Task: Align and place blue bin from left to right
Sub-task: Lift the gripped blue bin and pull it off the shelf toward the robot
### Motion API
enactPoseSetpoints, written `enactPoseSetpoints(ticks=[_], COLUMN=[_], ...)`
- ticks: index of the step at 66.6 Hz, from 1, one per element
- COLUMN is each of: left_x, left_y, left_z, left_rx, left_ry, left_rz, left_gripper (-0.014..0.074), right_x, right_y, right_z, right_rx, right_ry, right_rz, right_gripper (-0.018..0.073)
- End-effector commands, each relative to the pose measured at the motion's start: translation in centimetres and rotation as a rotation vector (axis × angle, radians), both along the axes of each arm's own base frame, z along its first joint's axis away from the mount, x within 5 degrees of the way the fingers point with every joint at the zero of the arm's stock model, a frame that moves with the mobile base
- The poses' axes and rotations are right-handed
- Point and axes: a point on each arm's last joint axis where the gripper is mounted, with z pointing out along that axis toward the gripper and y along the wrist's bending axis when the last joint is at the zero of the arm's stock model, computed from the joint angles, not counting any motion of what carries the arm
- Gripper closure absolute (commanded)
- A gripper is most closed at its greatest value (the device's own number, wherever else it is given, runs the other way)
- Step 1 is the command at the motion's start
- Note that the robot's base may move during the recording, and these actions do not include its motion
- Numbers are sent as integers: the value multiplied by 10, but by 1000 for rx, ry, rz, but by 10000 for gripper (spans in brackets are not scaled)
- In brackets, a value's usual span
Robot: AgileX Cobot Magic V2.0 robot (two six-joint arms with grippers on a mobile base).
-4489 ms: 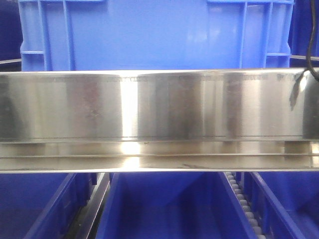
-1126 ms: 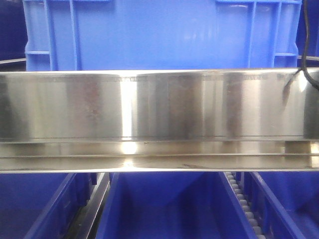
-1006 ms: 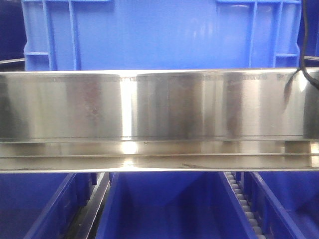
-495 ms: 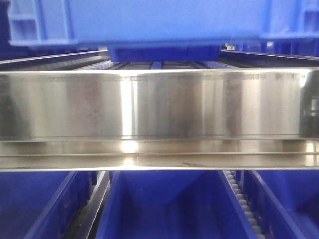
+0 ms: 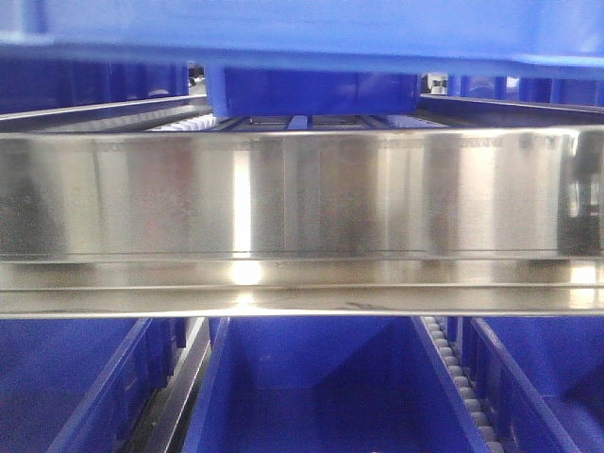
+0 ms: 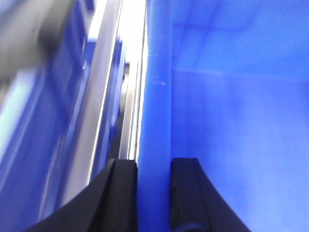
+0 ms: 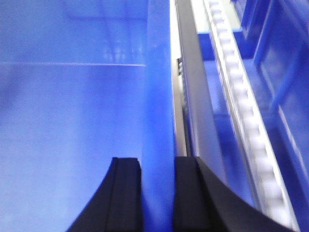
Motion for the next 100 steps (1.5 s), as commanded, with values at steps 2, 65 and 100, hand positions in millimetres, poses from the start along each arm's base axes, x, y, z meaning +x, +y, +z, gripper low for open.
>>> enactPoseSetpoints(ticks=[2,65,100], left_x=[-28,-82,-81], left_y=[0,20,19], left_z=[2,-3,-2], left_rx=[-47,-50,-34], left_ry=[-97,-150,-171], left_rz=[-25,-80,-112], left_gripper=[707,707,707], right_x=[-23,-70,-70], right_y=[-4,-8,-8], right_z=[19,4,5], right_rx=[57,36,2], right_ry=[-121,-123,-136], right_rz=[23,28,53], right_gripper=[637,637,637])
